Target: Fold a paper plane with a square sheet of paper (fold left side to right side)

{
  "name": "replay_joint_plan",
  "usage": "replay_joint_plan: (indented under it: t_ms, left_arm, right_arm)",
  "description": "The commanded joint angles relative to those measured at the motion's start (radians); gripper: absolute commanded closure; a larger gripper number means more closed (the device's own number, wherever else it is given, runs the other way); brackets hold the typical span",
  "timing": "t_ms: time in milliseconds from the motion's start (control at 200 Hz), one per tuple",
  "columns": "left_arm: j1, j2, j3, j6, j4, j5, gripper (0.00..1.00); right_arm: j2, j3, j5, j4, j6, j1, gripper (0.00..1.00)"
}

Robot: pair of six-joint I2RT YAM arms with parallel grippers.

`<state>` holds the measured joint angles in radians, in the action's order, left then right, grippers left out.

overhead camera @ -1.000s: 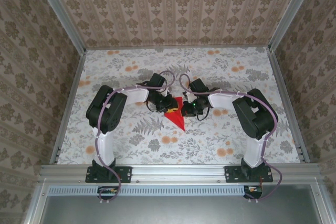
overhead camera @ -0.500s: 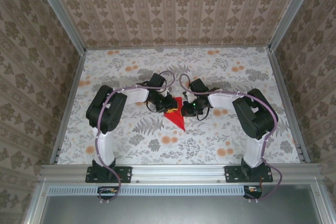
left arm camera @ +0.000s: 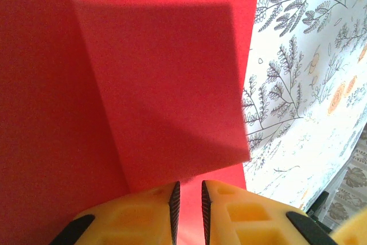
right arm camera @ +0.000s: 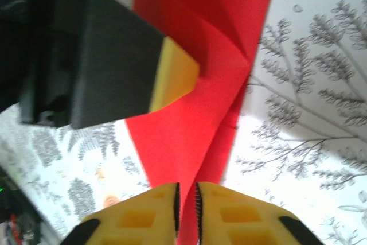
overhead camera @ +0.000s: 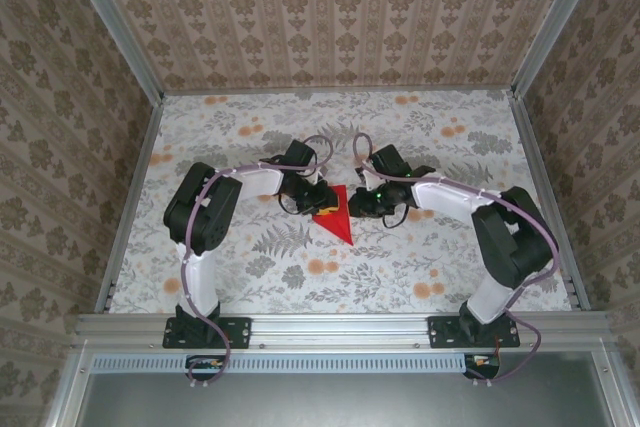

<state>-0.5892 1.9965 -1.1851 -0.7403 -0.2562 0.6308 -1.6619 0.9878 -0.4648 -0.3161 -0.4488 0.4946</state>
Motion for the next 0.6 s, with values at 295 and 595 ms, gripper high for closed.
replay_joint_plan:
  t_ms: [295, 595]
  left_arm:
    - [0.003, 0.01, 0.034, 0.017, -0.057, -0.056, 0.79]
    - [0.002, 0.009, 0.033, 0.018, -0.058, -0.056, 0.79]
  right_arm:
    - [-0.091, -0.018, -0.18, 0.15, -0.13, 0.065, 0.93]
    - [-0.156, 0.001, -0.136, 0.081, -0.081, 0.081, 0.94]
